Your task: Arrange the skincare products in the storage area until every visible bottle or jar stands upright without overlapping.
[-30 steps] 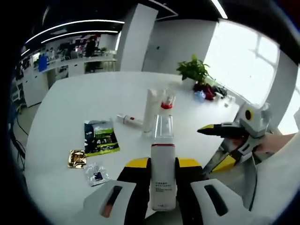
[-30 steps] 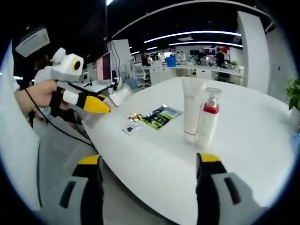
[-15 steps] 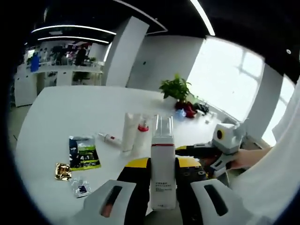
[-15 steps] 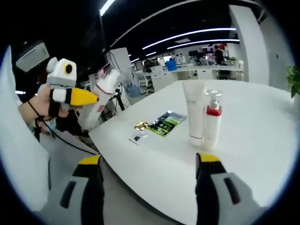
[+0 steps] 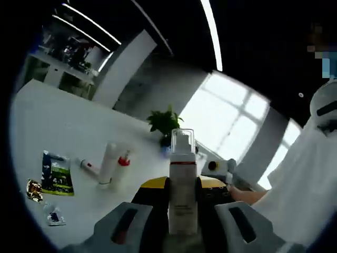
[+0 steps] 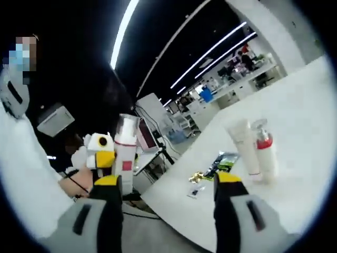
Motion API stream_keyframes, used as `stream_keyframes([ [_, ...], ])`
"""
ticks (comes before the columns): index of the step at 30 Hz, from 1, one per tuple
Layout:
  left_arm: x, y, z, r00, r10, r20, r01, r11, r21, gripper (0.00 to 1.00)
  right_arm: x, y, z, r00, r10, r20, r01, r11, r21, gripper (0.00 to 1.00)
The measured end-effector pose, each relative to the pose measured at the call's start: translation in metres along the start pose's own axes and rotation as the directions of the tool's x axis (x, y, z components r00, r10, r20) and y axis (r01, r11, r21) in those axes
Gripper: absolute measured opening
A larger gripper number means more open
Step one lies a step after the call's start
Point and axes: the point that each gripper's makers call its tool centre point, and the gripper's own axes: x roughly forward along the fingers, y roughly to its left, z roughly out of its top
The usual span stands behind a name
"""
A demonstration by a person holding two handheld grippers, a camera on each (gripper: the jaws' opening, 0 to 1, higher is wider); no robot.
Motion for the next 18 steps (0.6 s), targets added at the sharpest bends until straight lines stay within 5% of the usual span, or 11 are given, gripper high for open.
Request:
stream_keyframes([
  [6, -0.002, -0.012, 0.011, 0.993, -0.094, 0.071, 0.100, 0.992, -0.081, 0.17, 0.002, 0.027, 0.025, 0.980, 0.145, 0.134, -0.160, 0.982, 0.105, 0.58],
  [18, 0.003, -0.019, -0.002, 0.987, -0.154, 0.035, 0.157, 0.980, -0.121, 0.17, 0.013, 0.045, 0.044, 0.958, 0.234, 0.167, -0.257, 0.958, 0.128, 0.54],
])
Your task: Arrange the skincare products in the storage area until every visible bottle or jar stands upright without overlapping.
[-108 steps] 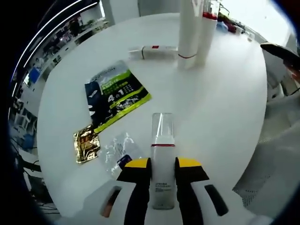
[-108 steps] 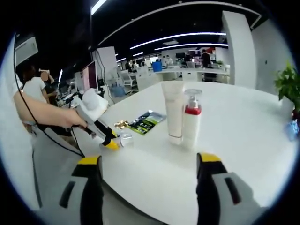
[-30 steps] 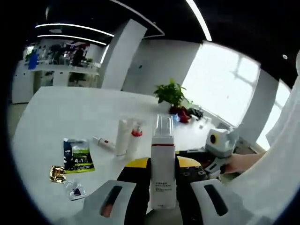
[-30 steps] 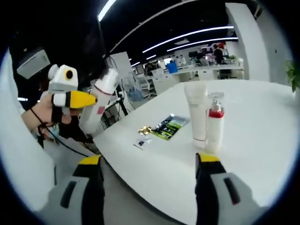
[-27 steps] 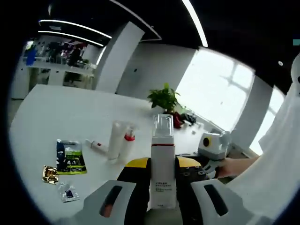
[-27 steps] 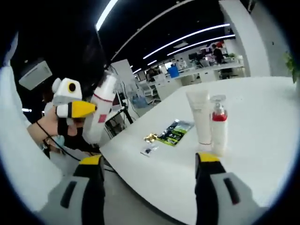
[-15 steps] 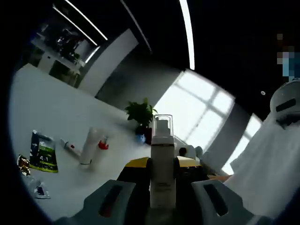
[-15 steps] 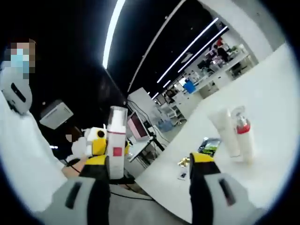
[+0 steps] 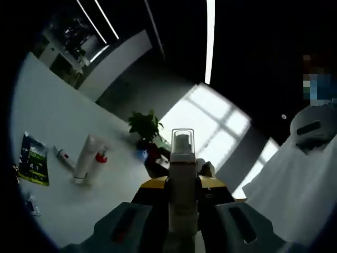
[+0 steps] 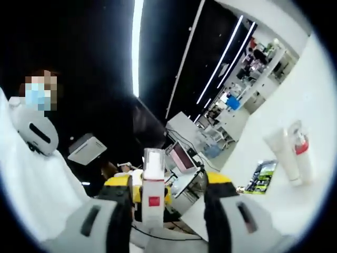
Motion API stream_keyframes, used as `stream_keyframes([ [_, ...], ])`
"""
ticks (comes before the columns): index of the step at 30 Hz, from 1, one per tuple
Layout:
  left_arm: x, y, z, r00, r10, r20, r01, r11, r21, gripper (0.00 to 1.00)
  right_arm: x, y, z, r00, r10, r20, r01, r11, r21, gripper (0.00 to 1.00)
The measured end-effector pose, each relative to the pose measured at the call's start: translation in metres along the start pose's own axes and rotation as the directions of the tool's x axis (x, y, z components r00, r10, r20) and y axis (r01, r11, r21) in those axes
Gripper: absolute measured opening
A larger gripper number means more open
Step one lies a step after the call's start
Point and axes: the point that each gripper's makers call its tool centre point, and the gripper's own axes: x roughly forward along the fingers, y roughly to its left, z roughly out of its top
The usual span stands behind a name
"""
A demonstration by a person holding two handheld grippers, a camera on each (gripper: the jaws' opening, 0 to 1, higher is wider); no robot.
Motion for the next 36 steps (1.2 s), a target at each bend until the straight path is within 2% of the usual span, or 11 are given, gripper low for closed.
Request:
stream_keyframes([
  [7, 0.006, -0.002, -0.008, 0.999, -0.015, -0.045, 0.015, 1.000, 0.000, 0.17, 0.009, 0.006, -0.004, 0.999, 0.043, -0.021, -0.043, 0.999, 0.028, 0.48],
  [9, 0.006, -0.001, -0.010, 0.998, -0.012, -0.058, 0.012, 1.000, -0.003, 0.17, 0.012, 0.008, -0.008, 0.998, 0.045, -0.042, -0.045, 0.999, 0.021, 0.42],
  [13, 0.007, 0.005, -0.015, 0.996, 0.016, -0.090, -0.016, 1.000, 0.001, 0.17, 0.017, 0.013, -0.011, 0.996, 0.052, -0.073, -0.053, 0.999, -0.013, 0.22],
  [23, 0.011, 0.008, -0.014, 0.996, -0.003, -0.087, 0.001, 1.000, -0.026, 0.17, 0.015, 0.004, -0.007, 0.998, -0.017, -0.068, 0.018, 1.000, 0.019, 0.19],
  [25, 0.011, 0.013, -0.012, 0.997, 0.023, -0.080, -0.023, 1.000, 0.001, 0.17, 0.014, -0.003, -0.004, 0.996, -0.066, -0.064, 0.066, 0.998, -0.009, 0.19],
  [26, 0.012, 0.020, -0.009, 0.996, 0.058, -0.071, -0.054, 0.997, 0.059, 0.18, 0.013, -0.008, -0.003, 0.993, -0.101, -0.060, 0.098, 0.994, -0.043, 0.19],
  [27, 0.012, 0.023, -0.009, 0.994, 0.076, -0.077, -0.070, 0.994, 0.080, 0.18, 0.014, -0.011, -0.002, 0.991, -0.120, -0.061, 0.116, 0.992, -0.053, 0.19],
  [30, 0.011, 0.036, -0.017, 0.976, 0.167, -0.140, -0.148, 0.980, 0.134, 0.21, 0.014, -0.024, -0.002, 0.974, -0.210, -0.078, 0.199, 0.971, -0.133, 0.19],
  [32, 0.011, 0.043, -0.019, 0.963, 0.224, -0.150, -0.198, 0.966, 0.169, 0.22, 0.015, -0.032, -0.003, 0.960, -0.263, -0.092, 0.245, 0.954, -0.171, 0.19],
  [34, 0.012, 0.050, -0.021, 0.945, 0.288, -0.158, -0.249, 0.941, 0.227, 0.24, 0.015, -0.042, -0.004, 0.938, -0.335, -0.093, 0.313, 0.929, -0.197, 0.19],
  [36, 0.012, 0.060, -0.022, 0.913, 0.377, -0.156, -0.329, 0.906, 0.264, 0.23, 0.017, -0.048, -0.007, 0.918, -0.385, -0.095, 0.354, 0.904, -0.240, 0.19],
])
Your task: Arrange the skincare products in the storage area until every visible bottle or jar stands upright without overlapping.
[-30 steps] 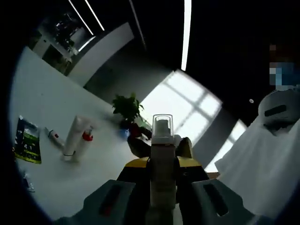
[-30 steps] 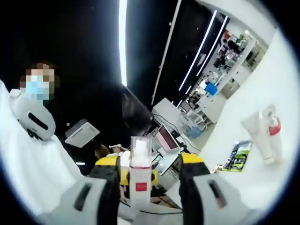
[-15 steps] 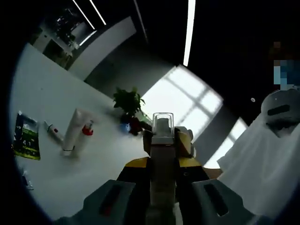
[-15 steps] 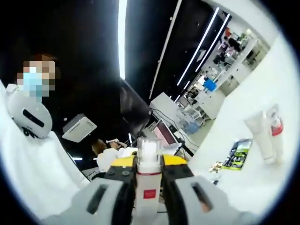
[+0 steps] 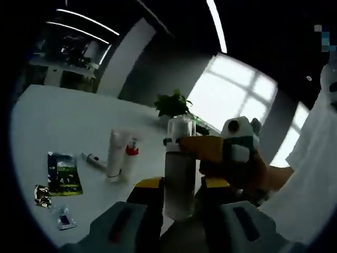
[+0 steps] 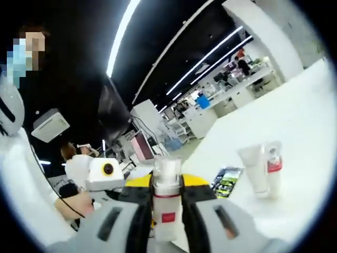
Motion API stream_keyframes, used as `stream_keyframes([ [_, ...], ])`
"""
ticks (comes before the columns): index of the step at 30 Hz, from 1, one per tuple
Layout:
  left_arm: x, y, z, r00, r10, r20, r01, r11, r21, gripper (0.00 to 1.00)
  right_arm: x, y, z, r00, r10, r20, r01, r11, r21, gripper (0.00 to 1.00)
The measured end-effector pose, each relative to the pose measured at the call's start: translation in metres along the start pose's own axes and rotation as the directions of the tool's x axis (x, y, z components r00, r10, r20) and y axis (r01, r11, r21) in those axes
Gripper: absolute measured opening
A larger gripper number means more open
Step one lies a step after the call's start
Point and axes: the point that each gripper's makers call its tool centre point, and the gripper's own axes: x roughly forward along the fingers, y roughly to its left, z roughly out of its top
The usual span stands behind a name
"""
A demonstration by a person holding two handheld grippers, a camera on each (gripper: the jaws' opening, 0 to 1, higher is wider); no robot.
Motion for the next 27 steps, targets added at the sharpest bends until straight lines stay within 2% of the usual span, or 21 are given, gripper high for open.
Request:
stream_keyframes([
  [1, 0.002, 0.005, -0.002, 0.998, 0.058, -0.014, -0.058, 0.998, 0.024, 0.22, 0.002, -0.004, -0.003, 0.999, -0.035, -0.011, 0.034, 0.999, -0.021, 0.19],
  [3, 0.006, 0.010, -0.005, 0.991, 0.132, -0.032, -0.129, 0.989, 0.065, 0.20, 0.006, -0.006, -0.006, 0.997, -0.079, -0.013, 0.079, 0.997, -0.019, 0.19],
  [5, 0.008, 0.015, -0.009, 0.980, 0.193, -0.050, -0.191, 0.981, 0.045, 0.23, 0.008, -0.010, -0.006, 0.992, -0.124, 0.006, 0.124, 0.992, -0.020, 0.19],
  [7, 0.011, 0.015, -0.011, 0.972, 0.228, -0.060, -0.223, 0.971, 0.083, 0.27, 0.010, -0.017, -0.010, 0.979, -0.202, 0.008, 0.202, 0.979, 0.006, 0.19],
  [8, 0.011, 0.017, -0.012, 0.965, 0.255, -0.062, -0.249, 0.964, 0.097, 0.28, 0.013, -0.019, -0.013, 0.972, -0.233, 0.009, 0.233, 0.972, 0.010, 0.19],
  [9, 0.011, 0.020, -0.014, 0.957, 0.282, -0.069, -0.274, 0.956, 0.103, 0.26, 0.014, -0.018, -0.013, 0.972, -0.236, 0.010, 0.236, 0.972, 0.006, 0.19],
  [10, 0.009, 0.026, -0.017, 0.943, 0.323, -0.079, -0.315, 0.944, 0.094, 0.23, 0.016, -0.017, -0.015, 0.969, -0.249, 0.007, 0.249, 0.969, -0.006, 0.19],
  [11, 0.008, 0.030, -0.019, 0.936, 0.341, -0.086, -0.333, 0.938, 0.093, 0.18, 0.017, -0.017, -0.016, 0.966, -0.257, 0.001, 0.257, 0.966, -0.014, 0.19],
  [14, 0.006, 0.037, -0.024, 0.931, 0.348, -0.109, -0.344, 0.937, 0.054, 0.17, 0.019, -0.016, -0.024, 0.961, -0.276, -0.019, 0.275, 0.960, -0.056, 0.19],
  [16, 0.004, 0.040, -0.027, 0.929, 0.348, -0.123, -0.345, 0.937, 0.047, 0.17, 0.021, -0.014, -0.027, 0.963, -0.267, -0.029, 0.264, 0.961, -0.084, 0.19],
  [22, 0.000, 0.039, -0.026, 0.939, 0.322, -0.123, -0.317, 0.947, 0.053, 0.17, 0.021, -0.013, -0.025, 0.968, -0.252, -0.019, 0.249, 0.965, -0.079, 0.19],
  [25, -0.002, 0.039, -0.022, 0.951, 0.288, -0.114, -0.285, 0.957, 0.044, 0.17, 0.021, -0.011, -0.022, 0.980, -0.197, -0.014, 0.196, 0.978, -0.067, 0.19],
  [27, -0.002, 0.035, -0.019, 0.966, 0.235, -0.107, -0.233, 0.972, 0.032, 0.17, 0.022, -0.006, -0.018, 0.995, -0.103, -0.014, 0.103, 0.995, 0.015, 0.19],
])
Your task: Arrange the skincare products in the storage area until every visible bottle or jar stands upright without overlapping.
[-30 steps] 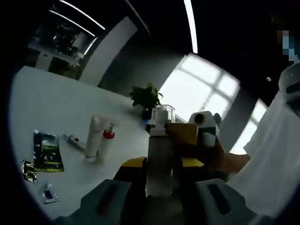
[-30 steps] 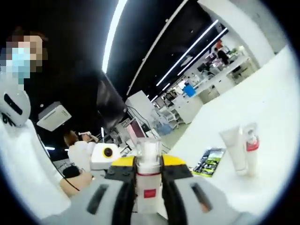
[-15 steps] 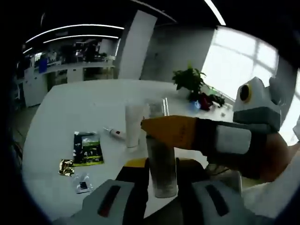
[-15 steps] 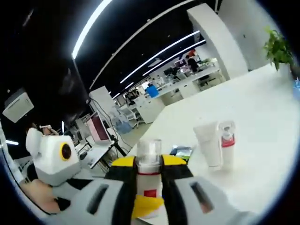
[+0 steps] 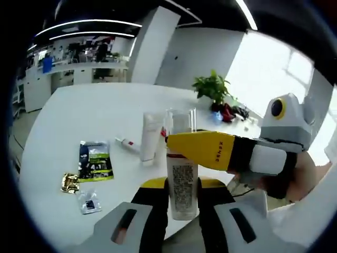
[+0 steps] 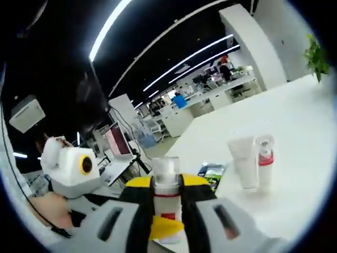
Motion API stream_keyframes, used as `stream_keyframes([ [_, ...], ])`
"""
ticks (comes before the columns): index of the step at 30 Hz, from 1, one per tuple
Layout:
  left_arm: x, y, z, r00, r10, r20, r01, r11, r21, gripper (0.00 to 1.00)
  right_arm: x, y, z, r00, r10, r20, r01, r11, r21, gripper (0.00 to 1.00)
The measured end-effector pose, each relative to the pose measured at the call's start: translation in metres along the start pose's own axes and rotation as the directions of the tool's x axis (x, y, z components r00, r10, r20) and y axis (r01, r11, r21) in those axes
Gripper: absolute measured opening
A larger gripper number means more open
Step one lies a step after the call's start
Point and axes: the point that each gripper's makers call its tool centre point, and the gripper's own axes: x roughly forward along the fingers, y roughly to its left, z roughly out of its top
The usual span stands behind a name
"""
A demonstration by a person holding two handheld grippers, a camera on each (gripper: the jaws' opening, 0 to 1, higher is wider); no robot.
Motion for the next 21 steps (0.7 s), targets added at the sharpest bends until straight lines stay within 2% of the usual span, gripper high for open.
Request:
stream_keyframes([
  [3, -0.006, -0.012, 0.006, 0.991, -0.132, 0.014, 0.132, 0.991, 0.000, 0.17, -0.003, 0.009, 0.008, 0.992, 0.127, -0.005, -0.127, 0.991, 0.028, 0.20],
  [4, -0.009, -0.018, 0.005, 0.984, -0.180, -0.003, 0.180, 0.983, -0.016, 0.17, -0.006, 0.013, 0.008, 0.984, 0.177, -0.021, -0.176, 0.983, 0.046, 0.21],
  [5, -0.012, -0.020, 0.006, 0.980, -0.200, -0.011, 0.200, 0.980, 0.005, 0.17, -0.008, 0.016, 0.010, 0.977, 0.213, -0.023, -0.211, 0.976, 0.050, 0.22],
  [6, -0.015, -0.026, 0.008, 0.973, -0.230, -0.017, 0.230, 0.972, 0.040, 0.17, -0.011, 0.022, 0.012, 0.962, 0.273, -0.029, -0.271, 0.961, 0.061, 0.22],
  [7, -0.017, -0.031, 0.008, 0.965, -0.263, -0.023, 0.264, 0.964, 0.046, 0.17, -0.013, 0.024, 0.013, 0.956, 0.290, -0.034, -0.287, 0.956, 0.065, 0.23],
  [8, -0.021, -0.039, 0.009, 0.950, -0.311, -0.026, 0.312, 0.949, 0.047, 0.17, -0.019, 0.032, 0.015, 0.931, 0.362, -0.042, -0.359, 0.931, 0.068, 0.23],
  [9, -0.022, -0.041, 0.010, 0.946, -0.324, -0.025, 0.325, 0.945, 0.046, 0.17, -0.021, 0.034, 0.016, 0.924, 0.380, -0.044, -0.376, 0.924, 0.072, 0.23],
  [10, -0.026, -0.049, 0.012, 0.930, -0.367, -0.018, 0.368, 0.929, 0.036, 0.17, -0.026, 0.039, 0.020, 0.910, 0.413, -0.044, -0.409, 0.910, 0.072, 0.23],
  [11, -0.028, -0.052, 0.013, 0.922, -0.388, -0.013, 0.388, 0.921, 0.030, 0.17, -0.029, 0.042, 0.022, 0.900, 0.433, -0.044, -0.430, 0.901, 0.062, 0.23],
  [12, -0.030, -0.055, 0.014, 0.914, -0.405, -0.010, 0.405, 0.914, 0.032, 0.17, -0.033, 0.047, 0.023, 0.883, 0.466, -0.051, -0.462, 0.884, 0.065, 0.23],
  [14, -0.032, -0.058, 0.015, 0.909, -0.417, -0.003, 0.416, 0.909, 0.027, 0.17, -0.035, 0.048, 0.025, 0.879, 0.472, -0.061, -0.469, 0.881, 0.058, 0.23],
  [15, -0.033, -0.061, 0.015, 0.899, -0.437, -0.004, 0.437, 0.899, 0.020, 0.17, -0.038, 0.052, 0.024, 0.866, 0.494, -0.075, -0.492, 0.870, 0.041, 0.23],
  [18, -0.038, -0.066, 0.016, 0.882, -0.471, 0.009, 0.471, 0.882, 0.015, 0.17, -0.042, 0.059, 0.026, 0.853, 0.514, -0.087, -0.515, 0.857, 0.010, 0.23],
  [19, -0.040, -0.069, 0.017, 0.871, -0.492, 0.019, 0.492, 0.871, 0.008, 0.17, -0.043, 0.062, 0.026, 0.848, 0.523, -0.088, -0.525, 0.851, -0.001, 0.23],
  [21, -0.043, -0.072, 0.018, 0.857, -0.514, 0.032, 0.514, 0.858, 0.009, 0.17, -0.045, 0.068, 0.027, 0.838, 0.537, -0.092, -0.541, 0.841, -0.019, 0.23],
])
